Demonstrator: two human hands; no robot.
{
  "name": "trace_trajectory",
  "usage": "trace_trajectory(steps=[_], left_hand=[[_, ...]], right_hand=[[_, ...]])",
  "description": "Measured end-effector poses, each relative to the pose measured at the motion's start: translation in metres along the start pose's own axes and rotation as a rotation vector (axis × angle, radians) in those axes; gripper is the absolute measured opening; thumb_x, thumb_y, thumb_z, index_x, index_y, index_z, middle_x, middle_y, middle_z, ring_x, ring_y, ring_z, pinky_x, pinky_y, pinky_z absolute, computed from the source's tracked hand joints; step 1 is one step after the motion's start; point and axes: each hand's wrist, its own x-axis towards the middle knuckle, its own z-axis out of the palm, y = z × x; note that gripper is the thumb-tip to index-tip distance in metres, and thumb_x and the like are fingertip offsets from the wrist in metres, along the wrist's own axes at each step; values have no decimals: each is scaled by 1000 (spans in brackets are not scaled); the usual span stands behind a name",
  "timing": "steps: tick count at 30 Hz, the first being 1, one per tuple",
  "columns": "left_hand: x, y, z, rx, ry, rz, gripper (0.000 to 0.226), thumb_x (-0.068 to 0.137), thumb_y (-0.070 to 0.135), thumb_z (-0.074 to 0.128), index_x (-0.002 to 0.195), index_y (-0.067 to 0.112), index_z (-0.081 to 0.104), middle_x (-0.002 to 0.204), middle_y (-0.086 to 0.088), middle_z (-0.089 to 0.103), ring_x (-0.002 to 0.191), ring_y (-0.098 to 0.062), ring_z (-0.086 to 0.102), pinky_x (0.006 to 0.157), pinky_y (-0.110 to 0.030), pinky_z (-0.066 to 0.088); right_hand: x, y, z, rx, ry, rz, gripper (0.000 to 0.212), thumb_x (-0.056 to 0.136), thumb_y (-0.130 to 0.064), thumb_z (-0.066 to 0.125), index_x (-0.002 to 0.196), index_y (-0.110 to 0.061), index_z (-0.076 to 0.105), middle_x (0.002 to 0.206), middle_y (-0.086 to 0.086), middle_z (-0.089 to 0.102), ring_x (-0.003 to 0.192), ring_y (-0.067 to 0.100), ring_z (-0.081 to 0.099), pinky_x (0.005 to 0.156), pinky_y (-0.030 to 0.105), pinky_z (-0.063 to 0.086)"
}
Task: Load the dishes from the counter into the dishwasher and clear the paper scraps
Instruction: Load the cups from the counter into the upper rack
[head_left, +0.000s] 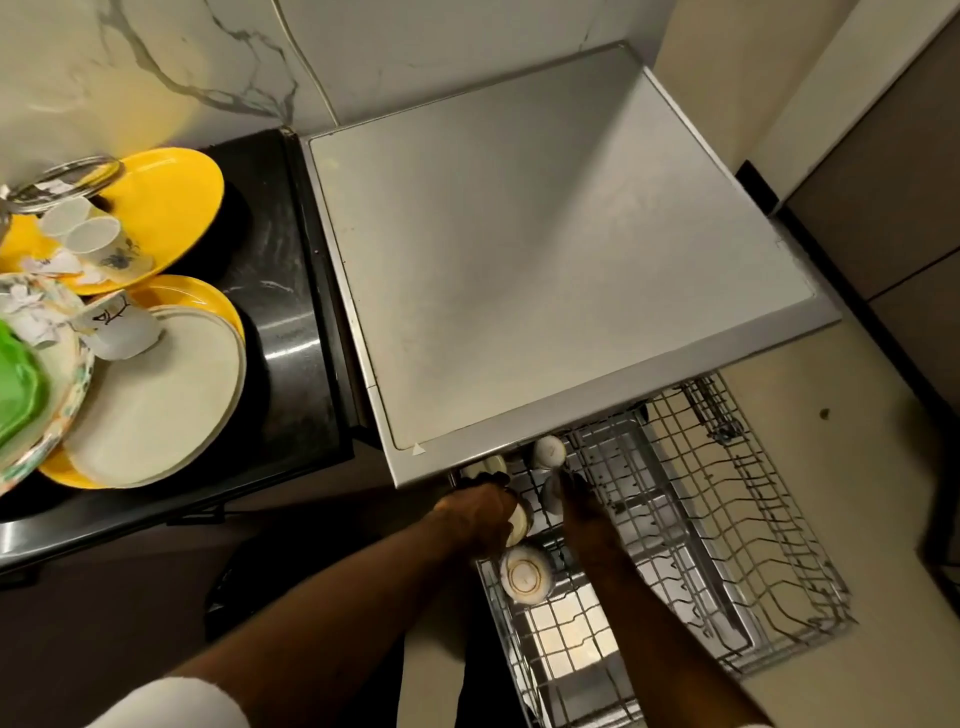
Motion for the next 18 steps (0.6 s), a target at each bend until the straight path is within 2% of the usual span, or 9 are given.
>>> trace_trajectory(steps=[2,4,6,7,8,10,13,16,18], left_hand=[[-4,5,-3,21,23,24,38,97,27,60,133,16,60,131,-8,62,115,-28,64,88,-35,55],[-9,10,-4,39,62,69,38,97,28,59,133,15,59,135,-8,58,117,-28,62,93,-39,56],[-16,14,-4,63,100,118,40,97,29,59,134,14,57,138,-8,53,118,-27,60,95,-41,55],[-21,15,-3,85,120,143,41,97,30,59,135,14,56,139,-8,52,119,-27,59,96,-42,54],[-27,17,-3,106,143,167,42,97,30,60,135,13,55,140,-9,51,120,-28,57,97,-42,53],[-40,21,-7,143,198,212,43,97,28,60,137,12,53,142,-10,49,123,-29,55,100,-44,51],[-63,25,-23,165,294,290,47,99,28,55,142,10,49,148,-12,45,133,-31,49,110,-44,44],[-89,24,-41,130,388,331,50,100,29,52,148,16,46,155,-8,41,142,-25,40,119,-39,34],[-103,19,-50,97,467,347,46,101,29,51,145,17,49,155,-7,42,142,-24,41,119,-38,34]], right_hand=[[-3,8,-1,-51,71,-90,76,91,-85,30,135,-31,59,124,-4,66,117,19,61,104,42,46],[-2,21,-3,-151,100,-119,60,98,-73,37,131,-29,61,124,-3,67,117,19,63,102,40,49],[-9,11,-11,-176,-3,-38,34,104,-39,54,133,-22,60,126,5,65,118,25,64,99,41,53],[-14,5,-16,-234,28,-52,35,102,-23,58,136,-18,58,129,8,62,118,25,63,98,38,54],[-24,-3,-21,-256,54,-76,39,99,-16,61,137,-15,56,130,8,60,116,24,62,97,35,54],[-48,-21,-33,-202,93,-142,35,97,-18,63,132,-18,57,128,3,58,115,20,59,95,36,54],[-75,-40,-47,-105,106,-256,30,98,-31,57,127,-31,56,125,-7,59,115,15,58,93,43,56],[-104,-70,-64,-46,123,-334,40,99,-25,61,137,-31,53,135,-9,57,122,11,56,100,40,53],[-117,-91,-73,-17,142,-356,47,99,-22,63,143,-29,50,142,-9,54,127,11,54,104,39,52]])
